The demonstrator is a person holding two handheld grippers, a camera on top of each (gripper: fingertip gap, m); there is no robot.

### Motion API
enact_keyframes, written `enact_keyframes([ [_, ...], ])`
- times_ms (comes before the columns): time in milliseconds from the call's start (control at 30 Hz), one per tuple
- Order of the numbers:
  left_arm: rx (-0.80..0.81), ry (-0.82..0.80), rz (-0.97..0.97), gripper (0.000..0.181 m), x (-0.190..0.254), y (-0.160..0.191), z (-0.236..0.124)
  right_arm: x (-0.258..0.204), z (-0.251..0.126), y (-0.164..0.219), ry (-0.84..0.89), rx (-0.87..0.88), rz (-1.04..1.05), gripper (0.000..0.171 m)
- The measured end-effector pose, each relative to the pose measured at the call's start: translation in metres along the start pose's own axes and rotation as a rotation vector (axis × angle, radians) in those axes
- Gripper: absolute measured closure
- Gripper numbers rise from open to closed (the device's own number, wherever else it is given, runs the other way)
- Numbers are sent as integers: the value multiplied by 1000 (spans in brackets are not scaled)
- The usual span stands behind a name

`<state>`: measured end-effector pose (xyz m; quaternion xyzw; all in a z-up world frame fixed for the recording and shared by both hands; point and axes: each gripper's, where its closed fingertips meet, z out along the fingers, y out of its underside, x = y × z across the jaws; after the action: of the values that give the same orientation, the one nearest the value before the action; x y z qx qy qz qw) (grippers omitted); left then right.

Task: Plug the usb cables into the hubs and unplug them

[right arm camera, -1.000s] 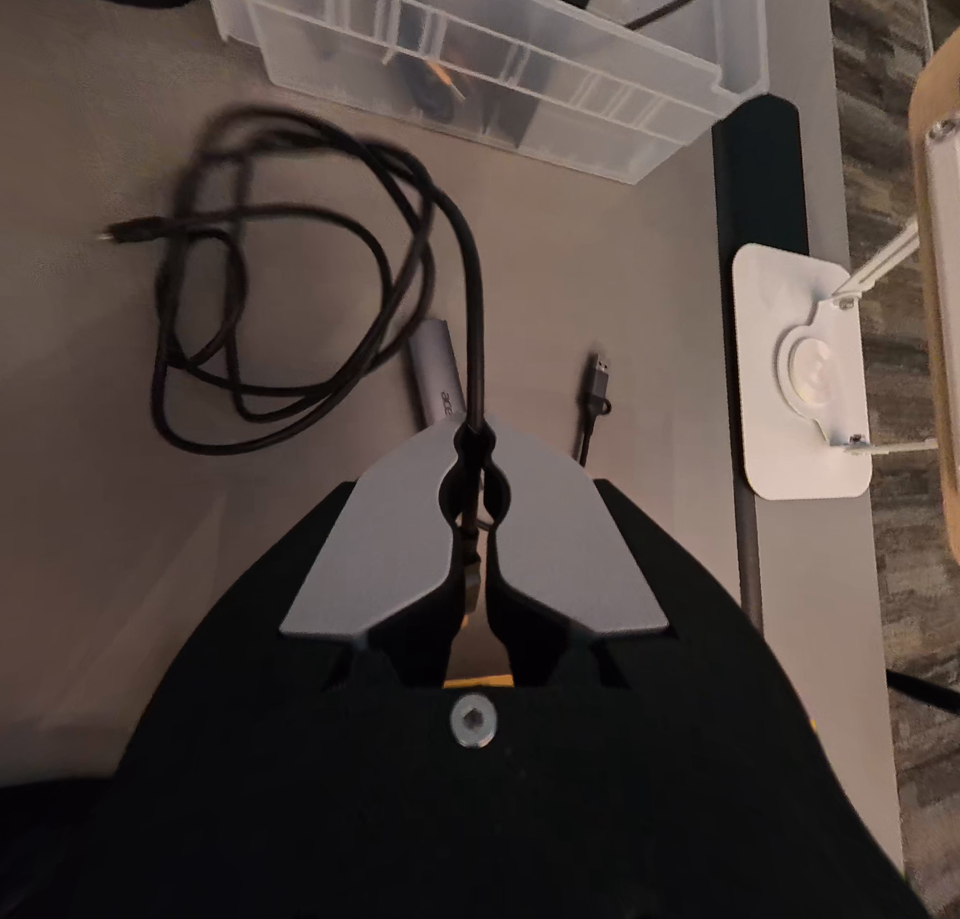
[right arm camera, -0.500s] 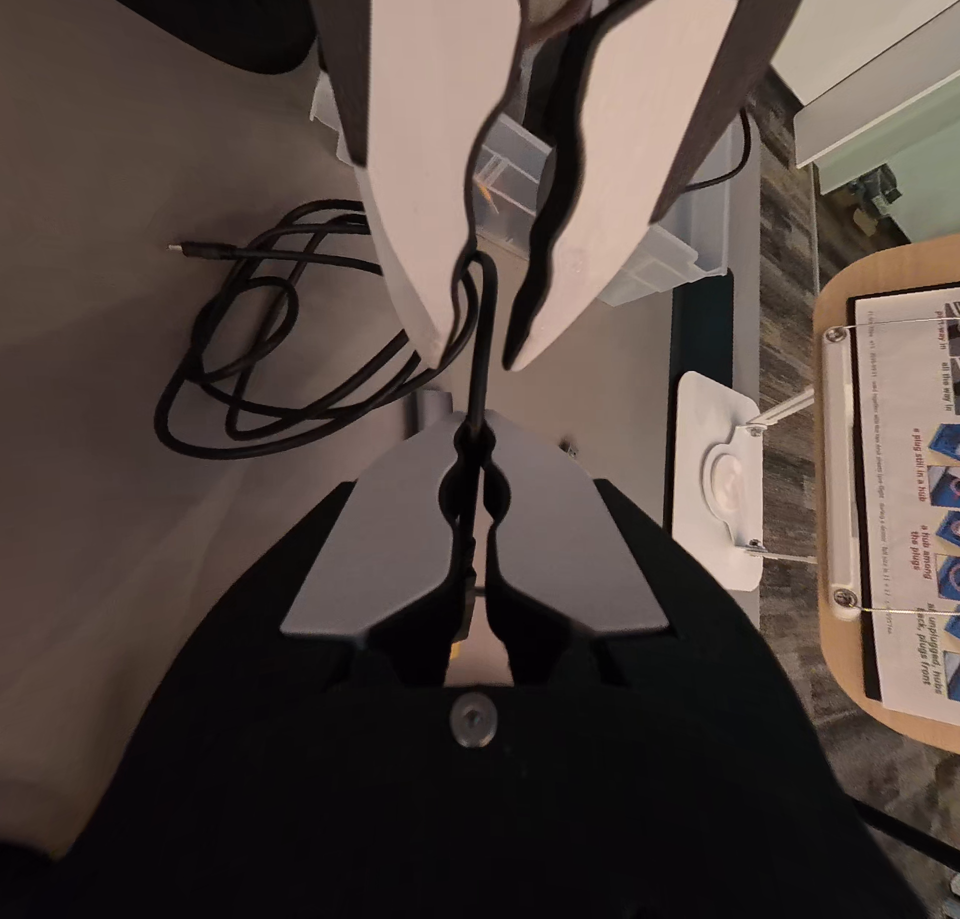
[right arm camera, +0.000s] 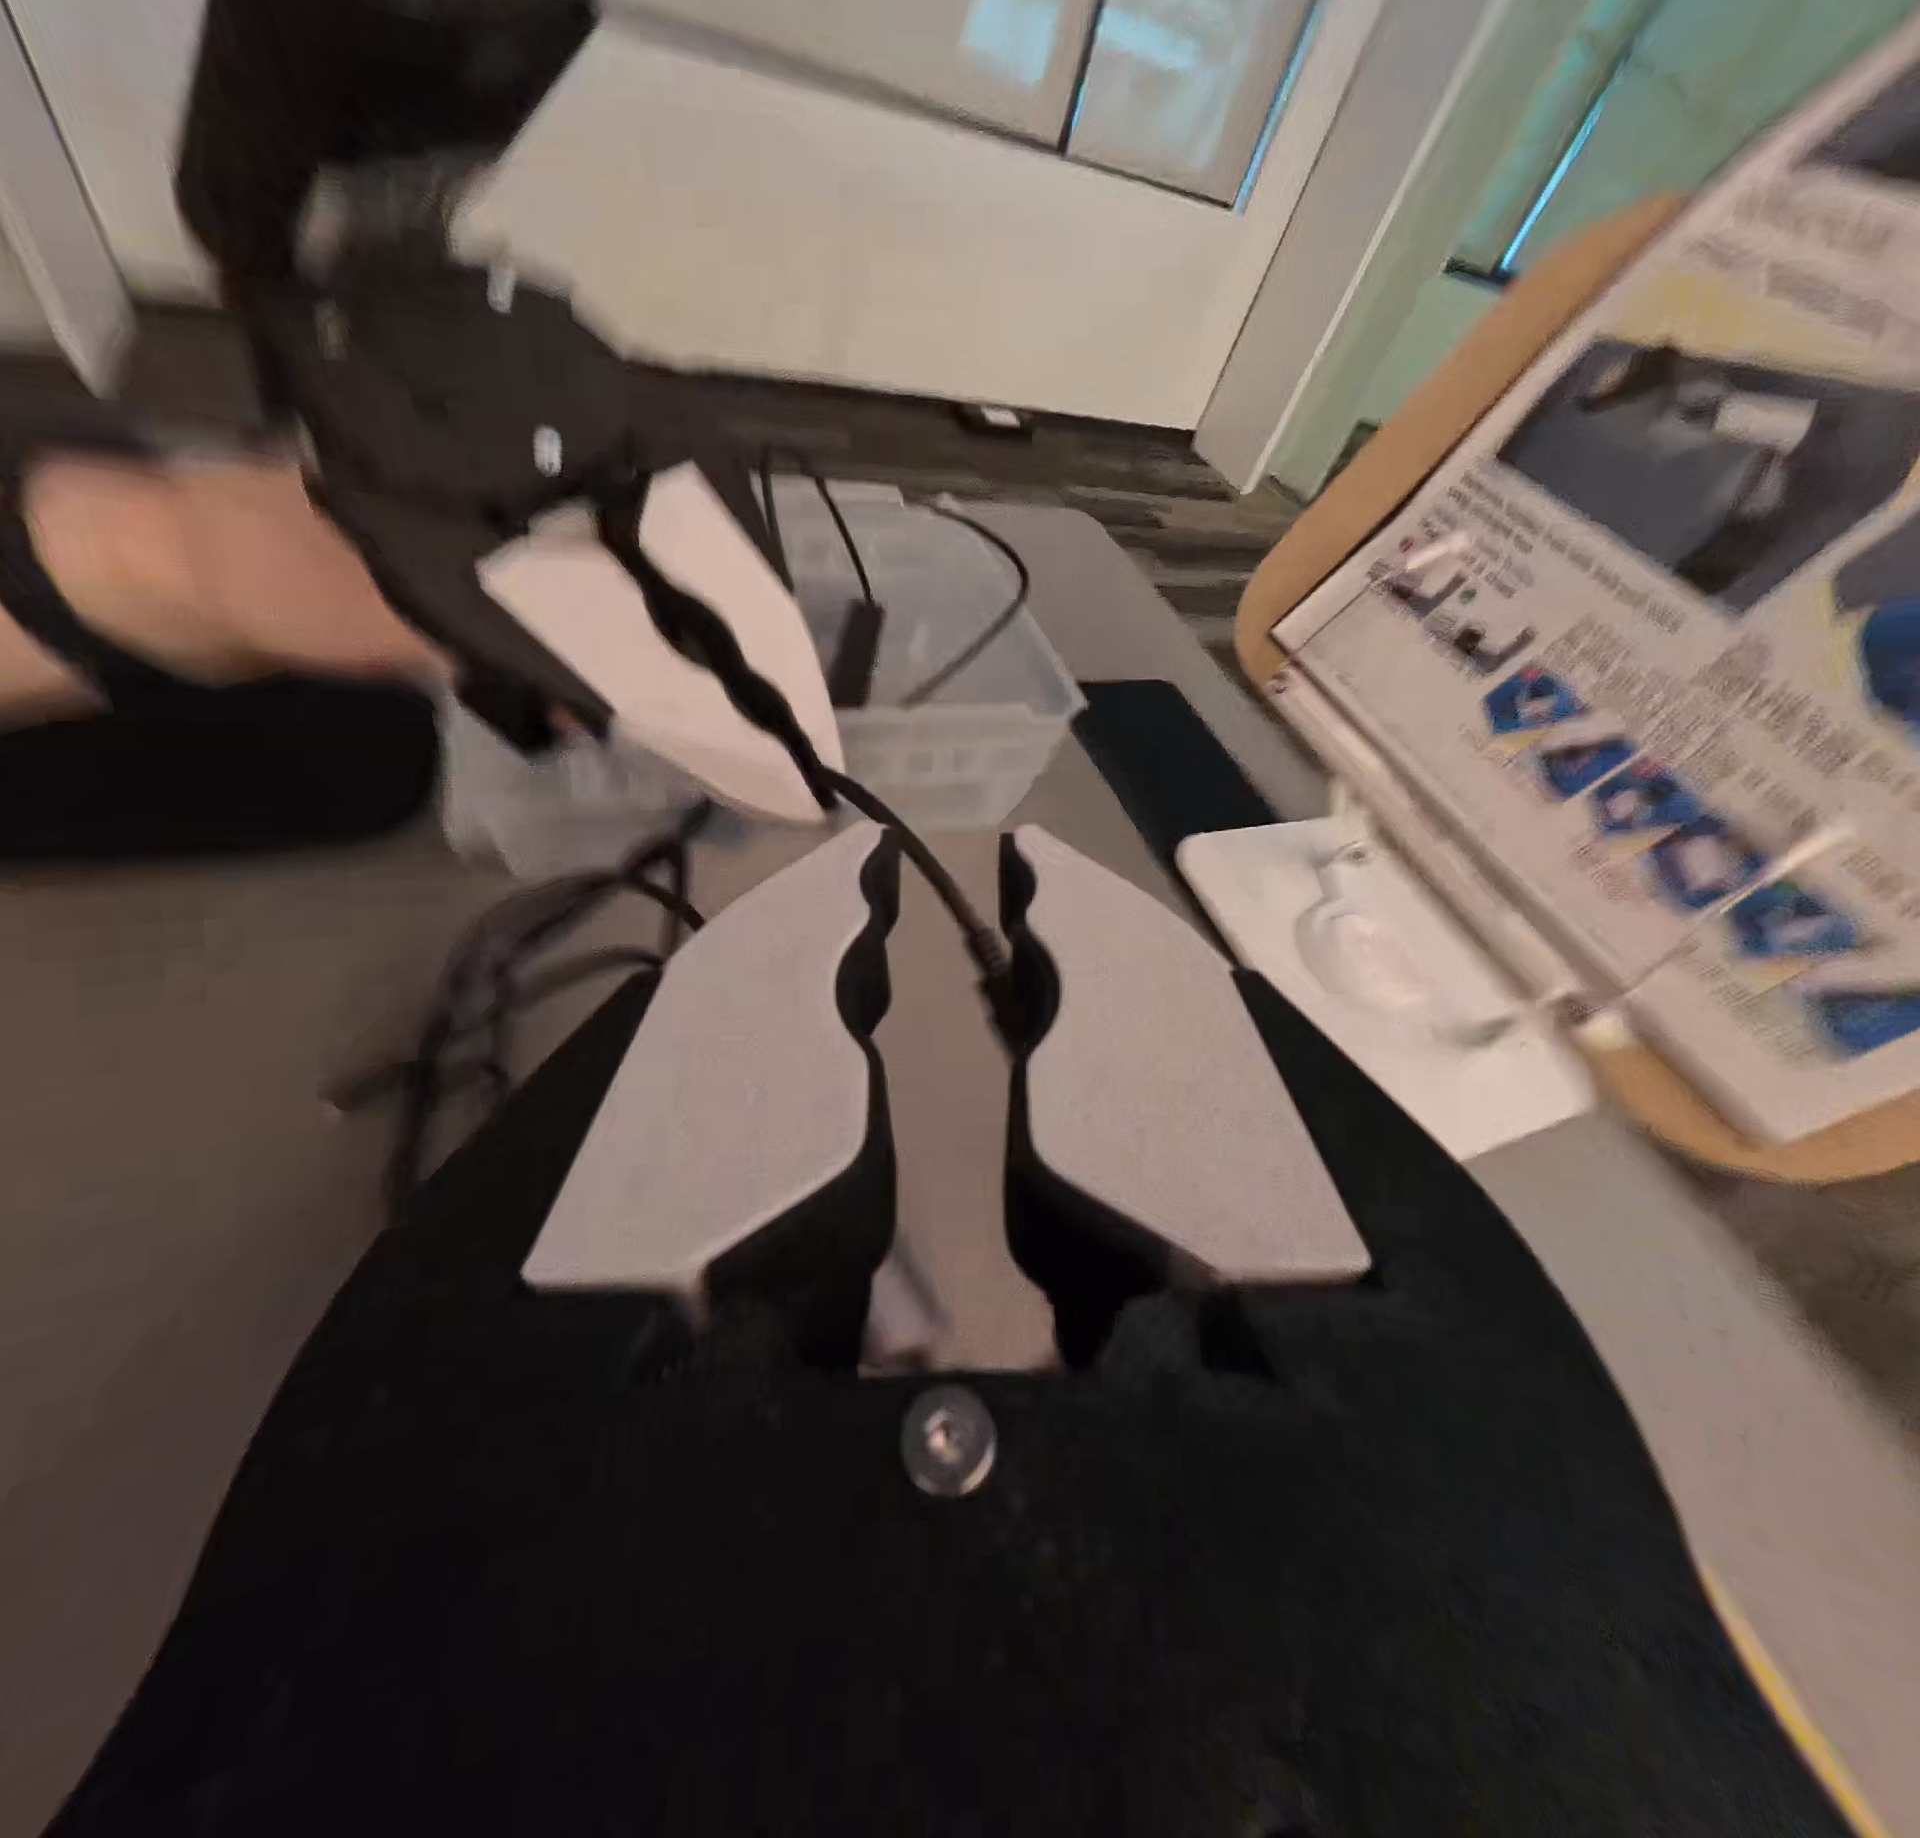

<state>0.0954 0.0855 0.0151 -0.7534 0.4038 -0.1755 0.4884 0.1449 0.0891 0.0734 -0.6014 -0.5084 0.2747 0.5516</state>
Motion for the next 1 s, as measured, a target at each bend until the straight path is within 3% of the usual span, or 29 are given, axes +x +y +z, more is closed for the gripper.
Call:
enact_keyframes([
  [133,100,-112,-54,177,-9,-7,-14,-16,6,-7,-205,28,547,151],
  [233,138,-192,-3,177,-6,-11,-23,-30,25,5,-264,-14,665,144],
  [367,173,-247,46,177,6,-17,-30,-42,51,18,-289,-32,795,121],
  [533,220,-304,84,177,16,-21,-37,-25,46,-3,-361,228,1049,123],
  [700,173,-376,184,177,25,-11,-32,-4,36,-5,-292,315,1079,135],
  [900,149,-380,248,178,43,-8,-16,-6,34,-4,-221,245,971,138],
  [1000,128,-366,233,177,45,-4,-6,-20,37,2,-262,129,905,141],
])
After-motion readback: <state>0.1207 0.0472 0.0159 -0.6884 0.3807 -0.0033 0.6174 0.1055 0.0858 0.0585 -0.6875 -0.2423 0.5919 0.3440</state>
